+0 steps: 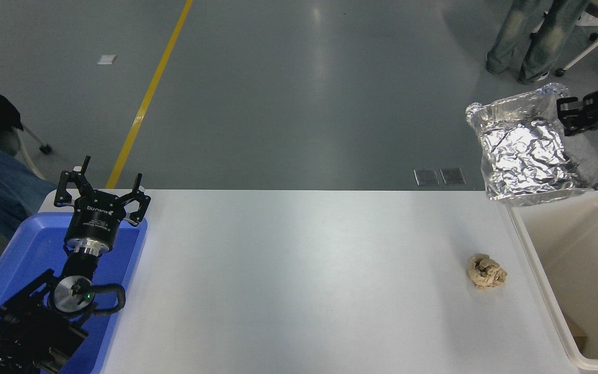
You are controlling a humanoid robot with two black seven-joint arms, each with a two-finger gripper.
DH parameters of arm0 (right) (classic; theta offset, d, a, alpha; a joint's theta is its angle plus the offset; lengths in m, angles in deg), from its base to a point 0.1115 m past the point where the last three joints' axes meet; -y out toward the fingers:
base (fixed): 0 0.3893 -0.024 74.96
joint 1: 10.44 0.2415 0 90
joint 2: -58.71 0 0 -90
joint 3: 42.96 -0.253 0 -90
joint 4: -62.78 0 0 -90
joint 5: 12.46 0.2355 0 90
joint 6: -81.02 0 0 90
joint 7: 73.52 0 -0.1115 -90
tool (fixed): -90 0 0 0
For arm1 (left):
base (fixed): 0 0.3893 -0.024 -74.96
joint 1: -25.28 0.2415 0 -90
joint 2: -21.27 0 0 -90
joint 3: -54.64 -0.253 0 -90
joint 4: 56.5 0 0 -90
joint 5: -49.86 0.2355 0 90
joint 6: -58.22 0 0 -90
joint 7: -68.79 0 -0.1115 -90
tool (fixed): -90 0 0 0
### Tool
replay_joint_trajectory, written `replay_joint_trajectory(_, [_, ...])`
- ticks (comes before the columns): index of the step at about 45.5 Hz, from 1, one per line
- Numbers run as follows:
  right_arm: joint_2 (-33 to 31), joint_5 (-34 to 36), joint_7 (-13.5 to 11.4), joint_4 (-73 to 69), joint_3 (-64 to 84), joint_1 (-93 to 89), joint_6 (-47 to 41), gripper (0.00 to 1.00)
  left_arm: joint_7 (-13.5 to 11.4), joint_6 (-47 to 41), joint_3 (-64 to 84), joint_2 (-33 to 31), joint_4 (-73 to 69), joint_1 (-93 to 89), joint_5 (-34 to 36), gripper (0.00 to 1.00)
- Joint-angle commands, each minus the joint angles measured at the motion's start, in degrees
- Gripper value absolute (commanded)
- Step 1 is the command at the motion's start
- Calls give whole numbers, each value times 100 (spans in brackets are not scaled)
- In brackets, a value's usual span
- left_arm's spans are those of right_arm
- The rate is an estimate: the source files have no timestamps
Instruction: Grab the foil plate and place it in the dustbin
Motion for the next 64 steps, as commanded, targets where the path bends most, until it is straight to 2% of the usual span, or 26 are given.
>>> replay_joint_trajectory(1, [-714,-585,373,1120,-361,-1620,495,0,0,-1,0,0,5,0,1,100])
replay_joint_trajectory(10, [-548,-541,391,1973,-1406,-3816,1541,0,0,-1,0,0,-4,0,1,100])
replay_joint_trajectory(20, [419,-532,399,3563,-3058,-6182,2025,0,0,-1,0,0,5,0,1,100])
replay_joint_trajectory(27, [920,-523,399,4004,-3762,-6983,2280,0,0,-1,0,0,5,0,1,100])
replay_joint_trajectory(32, [1052,-532,373,4013,-3807,-7106,2412,0,0,-1,0,0,-4,0,1,100])
replay_joint_trajectory(34, [1122,-523,373,4022,-3807,-7133,2491,19,0,-1,0,0,-4,0,1,100])
replay_joint_trajectory(36, [1157,-532,373,4048,-3815,-7141,2526,54,0,-1,0,0,-4,0,1,100])
replay_joint_trajectory(38, [1175,-523,364,4074,-3815,-7141,2544,74,0,-1,0,0,5,-8,1,100])
replay_joint_trajectory(40, [1184,-523,355,4092,-3815,-7141,2544,100,0,-1,0,0,5,-8,1,100])
replay_joint_trajectory(54, [1123,-532,382,3724,-3763,-6642,2456,100,9,-1,0,0,-4,-8,1,100])
replay_joint_trajectory(59, [632,-602,355,2601,-3211,-5571,2404,100,18,25,-9,0,5,-17,10,100])
replay_joint_trajectory(64, [200,-559,355,1326,-1885,-3946,2070,100,18,25,-9,0,5,-17,10,100])
